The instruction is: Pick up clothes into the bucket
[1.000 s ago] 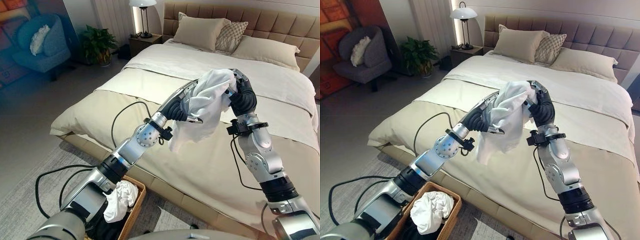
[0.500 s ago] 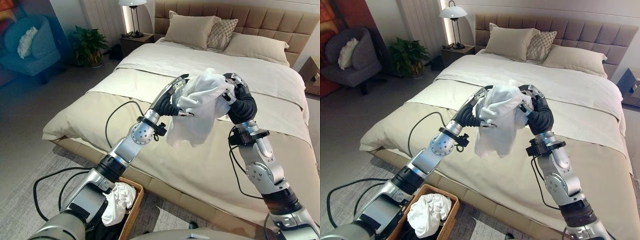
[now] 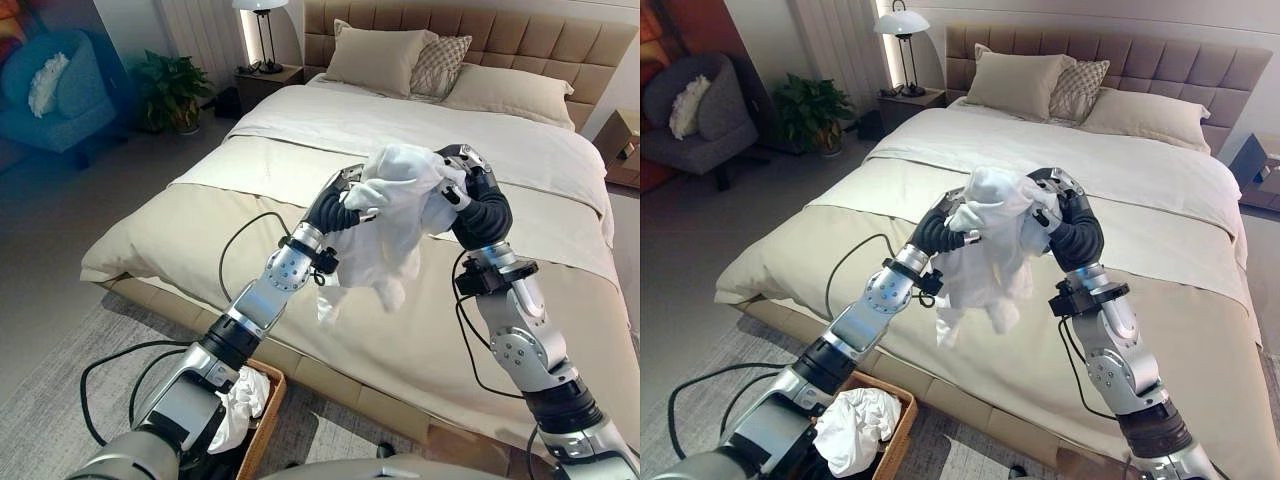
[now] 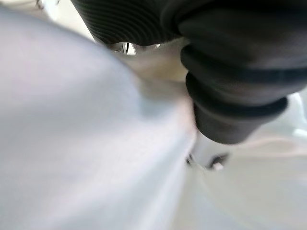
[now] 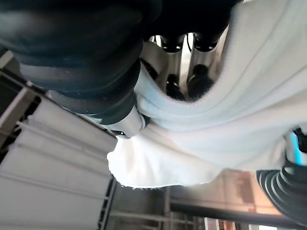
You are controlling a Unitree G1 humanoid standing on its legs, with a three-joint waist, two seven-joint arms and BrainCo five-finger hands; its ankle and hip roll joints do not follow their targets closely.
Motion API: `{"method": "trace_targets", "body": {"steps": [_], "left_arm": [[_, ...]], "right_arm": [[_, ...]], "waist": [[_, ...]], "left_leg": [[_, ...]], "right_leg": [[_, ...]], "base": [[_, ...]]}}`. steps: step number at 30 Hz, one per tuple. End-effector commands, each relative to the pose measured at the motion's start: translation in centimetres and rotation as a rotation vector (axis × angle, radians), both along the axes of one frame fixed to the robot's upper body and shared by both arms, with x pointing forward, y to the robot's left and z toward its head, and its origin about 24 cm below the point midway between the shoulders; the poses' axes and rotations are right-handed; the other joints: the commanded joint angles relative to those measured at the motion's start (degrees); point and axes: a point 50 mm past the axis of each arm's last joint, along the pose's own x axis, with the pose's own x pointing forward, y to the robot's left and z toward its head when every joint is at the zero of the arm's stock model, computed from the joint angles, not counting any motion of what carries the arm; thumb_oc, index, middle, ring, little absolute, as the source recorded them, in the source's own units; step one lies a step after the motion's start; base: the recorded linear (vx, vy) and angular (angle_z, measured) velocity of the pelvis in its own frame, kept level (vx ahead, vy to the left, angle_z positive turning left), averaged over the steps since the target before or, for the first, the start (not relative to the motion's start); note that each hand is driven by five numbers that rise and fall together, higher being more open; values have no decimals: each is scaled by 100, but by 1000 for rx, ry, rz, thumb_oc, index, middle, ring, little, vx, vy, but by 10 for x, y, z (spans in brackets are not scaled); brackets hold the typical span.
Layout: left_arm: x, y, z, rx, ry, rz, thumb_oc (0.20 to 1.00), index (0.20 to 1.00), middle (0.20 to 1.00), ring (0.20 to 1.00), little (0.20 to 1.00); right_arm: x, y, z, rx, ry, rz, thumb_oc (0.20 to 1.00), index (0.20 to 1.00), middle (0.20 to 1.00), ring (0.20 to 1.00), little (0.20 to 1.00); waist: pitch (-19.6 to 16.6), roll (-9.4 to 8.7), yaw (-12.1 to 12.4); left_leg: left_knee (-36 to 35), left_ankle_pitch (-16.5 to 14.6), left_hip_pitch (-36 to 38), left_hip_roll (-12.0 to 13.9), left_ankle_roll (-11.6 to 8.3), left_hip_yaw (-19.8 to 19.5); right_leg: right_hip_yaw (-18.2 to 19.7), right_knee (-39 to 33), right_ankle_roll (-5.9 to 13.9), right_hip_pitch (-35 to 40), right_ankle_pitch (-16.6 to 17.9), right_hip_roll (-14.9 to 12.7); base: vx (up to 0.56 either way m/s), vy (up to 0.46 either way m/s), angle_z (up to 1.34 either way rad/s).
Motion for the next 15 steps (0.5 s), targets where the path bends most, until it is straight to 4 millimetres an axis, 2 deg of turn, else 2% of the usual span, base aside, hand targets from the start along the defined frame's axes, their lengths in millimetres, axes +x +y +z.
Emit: {"method": "trace_targets", "body": {"steps": [1,3,8,11,15], "left_arm": [[1,-24,24,-152,59,-202,200,200,200,200,200],[-2,-29,21,-181,108,-255,200,200,200,200,200],[-16,-53,6,-375,373,-489,200,200,200,200,200],[-23,-56,3,-453,466,-579,200,200,200,200,200],[-25,-54,2,-494,496,-601,200,200,200,200,200]], "right_arm": [[-10,10,26,109,-121,93,200,200,200,200,200],[-10,11,26,108,-119,97,200,200,200,200,200],[-11,13,25,113,-109,120,200,200,200,200,200],[-12,13,24,112,-100,137,200,200,200,200,200],[-11,14,21,113,-88,147,200,200,200,200,200]], "waist": [[-102,-265,90],[-104,-259,87],[-118,-229,30],[-135,-215,0],[-149,-217,-4]], "left_leg": [[657,-844,-65,-113,134,-250],[653,-839,-66,-111,134,-247],[629,-805,-83,-99,120,-262],[606,-790,-96,-97,121,-271],[592,-786,-88,-100,121,-266]], "right_leg": [[-89,711,123,-194,-331,-150],[-70,701,126,-195,-321,-145],[-46,664,127,-214,-310,-132],[-39,644,135,-223,-295,-134],[-31,641,137,-219,-292,-134]], "base": [[0,0,0],[0,0,0],[0,0,0],[0,0,0],[0,0,0]]}}
